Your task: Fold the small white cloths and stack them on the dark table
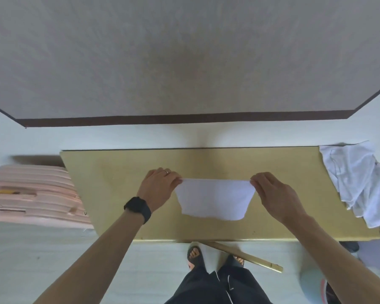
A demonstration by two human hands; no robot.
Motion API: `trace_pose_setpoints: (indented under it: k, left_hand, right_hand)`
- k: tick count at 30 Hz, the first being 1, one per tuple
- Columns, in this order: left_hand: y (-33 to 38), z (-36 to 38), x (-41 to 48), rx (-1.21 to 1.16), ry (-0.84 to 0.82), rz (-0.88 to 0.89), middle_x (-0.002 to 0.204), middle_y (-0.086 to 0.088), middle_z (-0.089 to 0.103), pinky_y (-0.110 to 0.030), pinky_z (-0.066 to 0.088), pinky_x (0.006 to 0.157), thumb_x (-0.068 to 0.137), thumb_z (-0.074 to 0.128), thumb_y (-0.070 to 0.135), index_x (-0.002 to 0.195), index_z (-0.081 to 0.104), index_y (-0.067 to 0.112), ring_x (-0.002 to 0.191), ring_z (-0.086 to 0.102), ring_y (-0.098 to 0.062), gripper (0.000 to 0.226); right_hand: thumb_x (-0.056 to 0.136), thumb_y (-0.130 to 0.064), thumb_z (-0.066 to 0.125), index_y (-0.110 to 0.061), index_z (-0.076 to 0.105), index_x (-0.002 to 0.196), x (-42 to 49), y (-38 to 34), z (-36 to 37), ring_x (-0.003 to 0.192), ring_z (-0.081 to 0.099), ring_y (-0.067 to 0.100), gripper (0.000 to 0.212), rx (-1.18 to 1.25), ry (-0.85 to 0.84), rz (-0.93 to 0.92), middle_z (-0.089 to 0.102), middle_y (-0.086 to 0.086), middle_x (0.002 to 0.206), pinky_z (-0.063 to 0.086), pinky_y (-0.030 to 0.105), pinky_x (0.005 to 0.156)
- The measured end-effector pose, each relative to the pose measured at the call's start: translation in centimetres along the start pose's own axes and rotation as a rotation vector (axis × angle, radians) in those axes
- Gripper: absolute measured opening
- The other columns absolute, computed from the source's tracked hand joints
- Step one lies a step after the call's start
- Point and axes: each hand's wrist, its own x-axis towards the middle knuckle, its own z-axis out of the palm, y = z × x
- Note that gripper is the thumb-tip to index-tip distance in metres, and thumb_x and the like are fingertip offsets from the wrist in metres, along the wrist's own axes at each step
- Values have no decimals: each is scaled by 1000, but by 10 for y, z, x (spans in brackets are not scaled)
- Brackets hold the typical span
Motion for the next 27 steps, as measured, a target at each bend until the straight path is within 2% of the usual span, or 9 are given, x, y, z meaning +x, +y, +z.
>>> trace_pose_setpoints:
  k: [4,8,13,18,22,24,26,27]
  left_hand:
    - [-2,-22,34,11,150,-36,102,4,71,-35,40,92,101,53,30,106,72,23,97,61,-21,22]
    - [-4,-33,48,59,268,0,91,3,71,-34,45,84,97,46,34,98,74,22,85,63,-21,31]
    - [-10,-7,30,106,223,10,88,9,71,-30,43,83,93,42,37,95,75,27,83,63,-17,35]
    - [-12,59,-23,107,13,7,83,8,72,-31,53,78,90,43,37,86,75,28,81,67,-18,33]
    - [-6,108,-75,77,-171,-1,73,9,70,-31,54,68,81,59,34,76,75,28,72,66,-18,17]
    - [-2,126,-99,62,-236,2,69,10,69,-31,54,65,76,73,26,73,73,28,69,66,-17,4]
    - [2,138,-119,47,-319,-35,72,11,70,-33,54,69,72,84,23,76,74,28,73,67,-17,12]
    - [4,140,-126,33,-361,-61,77,9,72,-35,53,75,77,81,23,82,75,27,79,67,-18,9]
  right_hand:
    - [102,-28,42,-20,59,114,37,-3,-15,72,65,37,22,4,73,18,60,-7,118,52,39,61]
    - [102,-24,47,-17,60,109,55,-8,-21,61,61,37,17,2,159,10,61,-3,109,48,37,54]
    - [102,-32,45,-21,60,106,40,-6,4,62,64,34,20,31,104,26,58,-9,110,47,34,52]
    - [103,-37,42,-22,60,114,-8,7,63,79,66,35,26,89,-168,117,55,-9,121,41,32,63]
    - [105,-37,38,-23,58,114,-62,10,106,88,64,31,26,93,-403,188,51,-11,126,43,35,69]
    - [104,-30,42,-23,54,113,-89,8,120,91,62,29,17,62,-543,207,47,-11,128,40,33,69]
    - [102,-23,45,-24,53,115,-111,4,129,93,62,28,15,-10,-672,178,44,-9,129,40,32,67]
    - [103,-23,42,-24,53,116,-119,3,131,94,62,28,17,-13,-705,187,44,-9,128,40,31,67]
